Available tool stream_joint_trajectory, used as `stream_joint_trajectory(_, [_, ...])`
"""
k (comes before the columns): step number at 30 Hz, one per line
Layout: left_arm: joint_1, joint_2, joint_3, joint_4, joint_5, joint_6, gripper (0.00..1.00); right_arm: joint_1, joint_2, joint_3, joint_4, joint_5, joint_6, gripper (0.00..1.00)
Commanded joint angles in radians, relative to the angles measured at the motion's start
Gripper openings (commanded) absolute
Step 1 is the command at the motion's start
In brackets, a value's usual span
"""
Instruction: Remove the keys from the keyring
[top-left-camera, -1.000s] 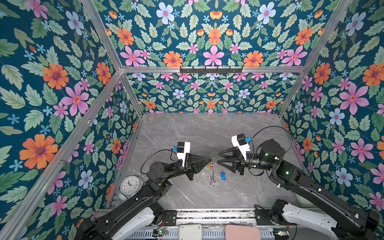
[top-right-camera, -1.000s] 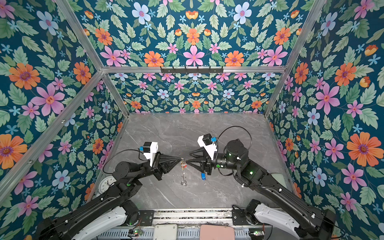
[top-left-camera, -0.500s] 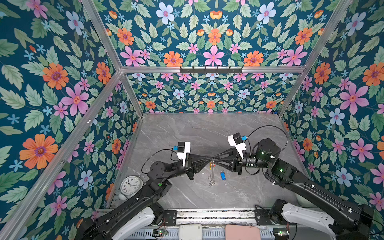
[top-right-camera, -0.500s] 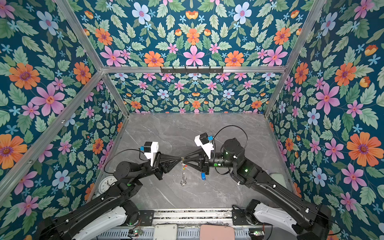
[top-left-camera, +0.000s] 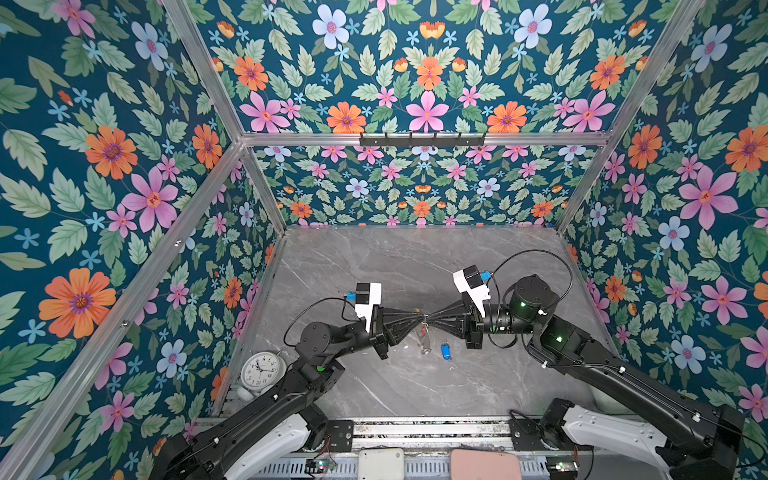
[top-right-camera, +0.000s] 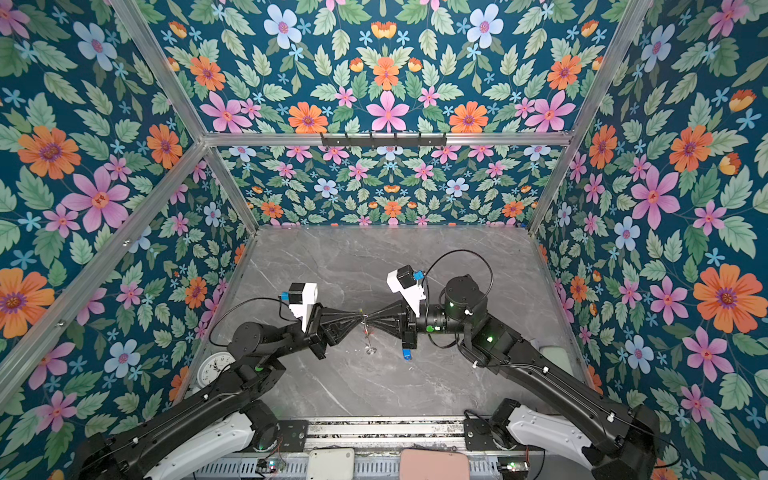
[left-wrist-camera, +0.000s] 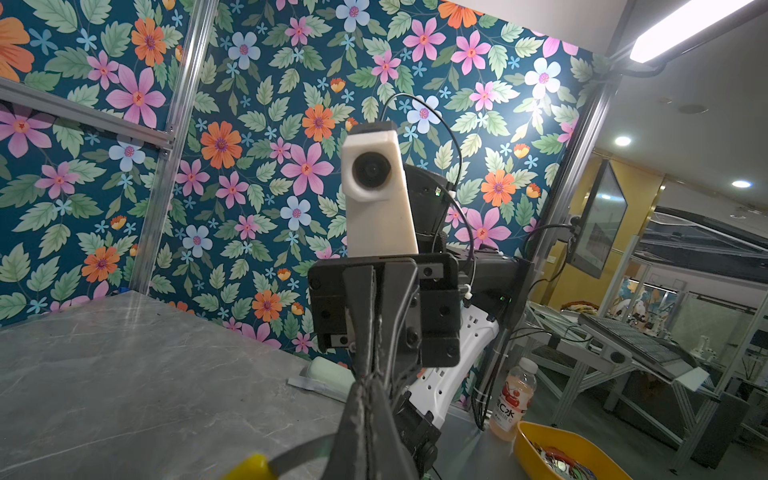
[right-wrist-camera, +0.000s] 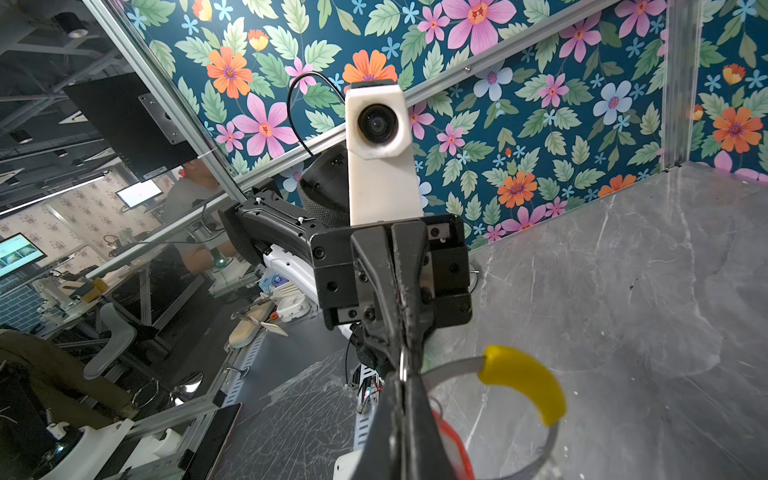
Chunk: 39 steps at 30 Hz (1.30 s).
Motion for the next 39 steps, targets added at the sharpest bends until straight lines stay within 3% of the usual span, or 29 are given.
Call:
stream_joint_trajectory(1, [-0.001, 0.002, 0.014, 0.011, 0.004, 0.000, 0.00, 0.002, -0.009, 0.015, -0.008, 0.000, -0.008, 0.00])
stream_joint_trajectory(2, [0.000, -0.001, 0.018, -0.005, 0.009, -0.001, 0.02, 0.002, -0.014, 0.017, -0.025, 0.008, -0.014, 0.00])
stream_joint_trajectory(6, [0.000, -0.023, 0.044, -0.110, 0.025, 0.000, 0.27, 0.001, -0.030, 0.038, -0.128, 0.022, -0.062, 0.00])
stream_joint_trajectory(9, [0.001, -0.030, 0.096, -0.276, 0.052, 0.035, 0.33, 0.000, -0.036, 0.066, -0.227, 0.020, -0.105, 0.00])
stream_joint_trajectory(15, [0.001, -0.009, 0.246, -0.633, 0.111, 0.146, 0.34, 0.001, -0.035, 0.122, -0.388, 0.028, -0.183, 0.00])
stream_joint_trajectory(21, [0.001, 0.030, 0.345, -0.821, 0.157, 0.221, 0.36, 0.001, -0.012, 0.170, -0.468, 0.035, -0.213, 0.00])
stream_joint_trajectory(28, [0.001, 0.071, 0.390, -0.883, 0.191, 0.241, 0.34, 0.000, 0.002, 0.194, -0.508, 0.051, -0.230, 0.00])
stream_joint_trajectory(39, [0.001, 0.083, 0.411, -0.900, 0.209, 0.258, 0.20, 0.001, 0.012, 0.204, -0.523, 0.072, -0.236, 0.00])
